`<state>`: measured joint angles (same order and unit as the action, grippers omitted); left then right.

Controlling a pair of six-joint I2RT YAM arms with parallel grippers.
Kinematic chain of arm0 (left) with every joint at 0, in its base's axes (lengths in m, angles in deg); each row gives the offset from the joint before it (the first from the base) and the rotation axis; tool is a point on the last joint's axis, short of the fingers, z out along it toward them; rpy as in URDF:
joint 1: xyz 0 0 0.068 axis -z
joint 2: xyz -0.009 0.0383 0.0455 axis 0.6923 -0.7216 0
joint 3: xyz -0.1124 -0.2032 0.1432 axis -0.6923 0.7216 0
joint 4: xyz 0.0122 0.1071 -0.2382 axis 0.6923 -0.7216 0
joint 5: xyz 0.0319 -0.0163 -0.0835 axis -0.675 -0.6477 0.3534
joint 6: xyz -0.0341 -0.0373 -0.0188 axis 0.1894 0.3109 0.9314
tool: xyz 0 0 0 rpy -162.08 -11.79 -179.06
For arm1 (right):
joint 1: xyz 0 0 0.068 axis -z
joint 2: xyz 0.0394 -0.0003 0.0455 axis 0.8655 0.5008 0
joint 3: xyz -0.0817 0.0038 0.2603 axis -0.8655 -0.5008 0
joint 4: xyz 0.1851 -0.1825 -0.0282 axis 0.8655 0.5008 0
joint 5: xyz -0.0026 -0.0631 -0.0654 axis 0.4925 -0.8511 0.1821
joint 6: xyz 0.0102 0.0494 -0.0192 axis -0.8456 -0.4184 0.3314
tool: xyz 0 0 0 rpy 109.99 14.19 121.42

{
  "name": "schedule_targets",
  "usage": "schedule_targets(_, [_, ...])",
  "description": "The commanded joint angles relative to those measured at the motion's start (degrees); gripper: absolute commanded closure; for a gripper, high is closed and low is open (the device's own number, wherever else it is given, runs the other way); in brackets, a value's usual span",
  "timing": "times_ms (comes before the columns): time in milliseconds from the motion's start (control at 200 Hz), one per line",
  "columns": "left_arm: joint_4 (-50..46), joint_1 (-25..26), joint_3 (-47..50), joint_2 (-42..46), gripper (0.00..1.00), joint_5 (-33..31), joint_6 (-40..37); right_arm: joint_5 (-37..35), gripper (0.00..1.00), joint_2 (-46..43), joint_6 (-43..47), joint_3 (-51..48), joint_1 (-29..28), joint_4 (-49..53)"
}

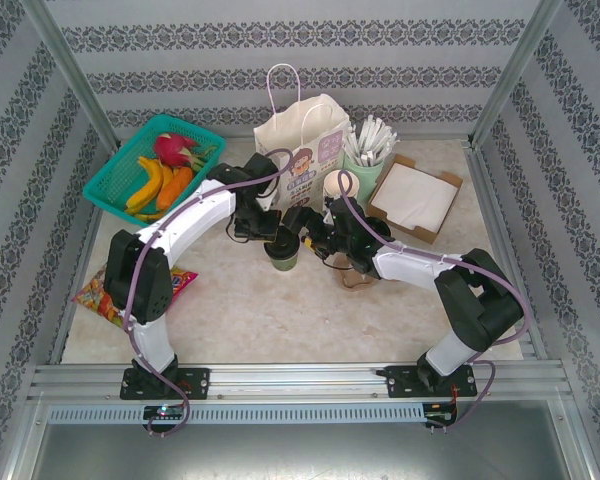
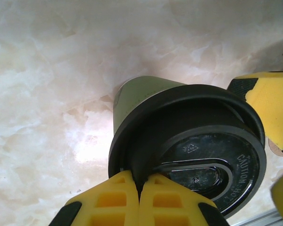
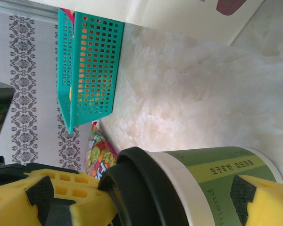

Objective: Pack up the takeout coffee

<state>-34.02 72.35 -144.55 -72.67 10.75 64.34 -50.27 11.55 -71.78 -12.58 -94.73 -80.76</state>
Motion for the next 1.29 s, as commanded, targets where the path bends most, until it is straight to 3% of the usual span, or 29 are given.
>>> schedule_targets(0, [1.5, 1.1, 1.1, -1.9, 1.00, 0.7, -0.3, 0.8, 0.02, -0.3, -0.8, 0.0, -0.8, -2.3])
schedule_targets(260, [0.5, 1.6, 2.5, -4.6, 1.00, -1.9, -0.6, 2.4, 0.02, -4.2, 2.5, -1.2, 0.6, -1.7])
schedule_targets(470, [1.1, 1.7, 3.4, -4.7, 1.00, -1.5, -0.8, 3.3, 0.05, -10.4, 5.3, -8.0, 4.3, 2.2])
schedule_targets(704, [1.2, 1.6, 3.2, -5.2, 1.00, -0.9, -1.1, 9.5, 0.19, -9.9, 10.5, -9.4, 6.1, 6.0])
schedule_targets(949, [1.7, 1.7, 3.8, -5.3, 1.00, -0.8, -1.0, 13.6, 0.46, -5.7, 13.5, -5.3, 5.8, 6.2])
schedule_targets(1289, [1.6, 1.7, 3.8, -5.3, 1.00, -0.9, -1.1, 13.6, 0.62, -4.3, 14.0, -3.9, 5.3, 6.0])
